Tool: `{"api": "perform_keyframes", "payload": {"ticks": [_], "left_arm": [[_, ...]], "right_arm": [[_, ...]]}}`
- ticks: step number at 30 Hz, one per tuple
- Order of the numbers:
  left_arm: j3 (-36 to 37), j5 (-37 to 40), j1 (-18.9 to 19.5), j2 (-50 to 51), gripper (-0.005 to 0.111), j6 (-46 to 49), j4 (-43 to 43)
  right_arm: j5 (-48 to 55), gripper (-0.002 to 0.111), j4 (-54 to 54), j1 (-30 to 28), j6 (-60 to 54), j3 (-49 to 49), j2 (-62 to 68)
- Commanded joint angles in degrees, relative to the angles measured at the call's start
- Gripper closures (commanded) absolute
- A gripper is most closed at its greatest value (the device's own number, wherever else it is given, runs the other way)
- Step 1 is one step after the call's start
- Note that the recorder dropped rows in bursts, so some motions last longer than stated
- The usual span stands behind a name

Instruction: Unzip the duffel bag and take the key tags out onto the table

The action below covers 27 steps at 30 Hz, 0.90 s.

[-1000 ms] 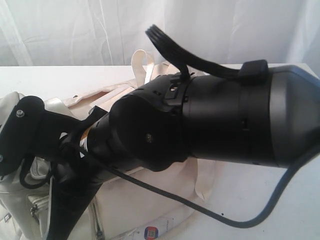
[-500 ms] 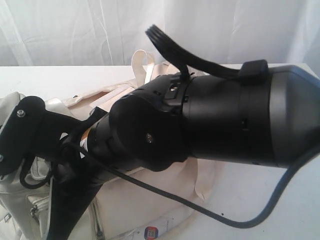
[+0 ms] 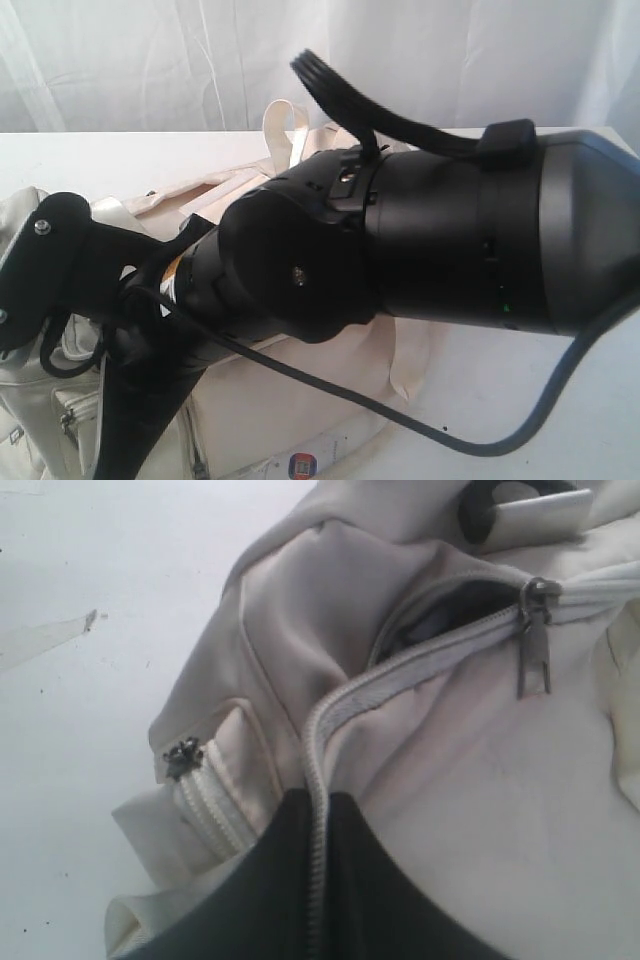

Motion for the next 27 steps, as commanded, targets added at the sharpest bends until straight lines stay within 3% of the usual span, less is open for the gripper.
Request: {"api": "perform_keyframes", "payload": {"ticks": [1, 7, 9, 11, 17, 20, 22, 24, 25, 27], "left_arm": [[0.42, -0.22, 0.30, 2.46, 0.096, -0.07, -0.79], [0.42, -1.58, 0.17, 3.20, 0.053, -0.07, -1.98], [-0.45, -0.25, 0.17, 3.20, 0.049, -0.07, -1.98], [-1.95, 2.47, 0.17, 3.08, 0.049, -0.07, -1.98], [-16.42, 22.99, 0.17, -1.73, 0.056, -0.07, -2.06], [-24.61, 28.60, 0.17, -7.31, 0.080, -0.07, -2.06], [-28.50, 28.74, 0.17, -10.63, 0.092, 0.51, -6.94], [-30.24, 28.51, 0.05, -13.64, 0.104, 18.86, -23.00], [-30.39, 30.56, 0.05, -15.00, 0.107, 34.75, -34.65], [-30.39, 39.11, 0.05, -15.41, 0.107, 58.30, -48.98]], "right_arm": [[2.26, 0.108, 0.37, -0.13, 0.69, 0.24, -0.46], [2.38, 0.108, 0.37, -0.13, 0.80, 0.24, -0.46], [2.49, 0.108, 0.37, -0.13, 0.80, 0.24, -0.46], [2.49, 0.108, 0.37, -0.13, 0.80, 0.24, -0.46], [2.49, 0.108, 0.37, -0.13, 0.80, 0.24, -0.46], [2.49, 0.108, 0.37, -0.13, 0.80, 0.24, -0.46], [2.15, 0.108, 0.37, -0.13, 0.80, 0.24, -0.46], [2.02, 0.108, 0.37, -0.13, 0.80, 0.24, -0.46], [2.02, 0.108, 0.63, -0.13, 0.80, 0.24, -0.46], [2.02, 0.108, 0.62, -0.13, 2.19, 0.24, -0.46]]}}
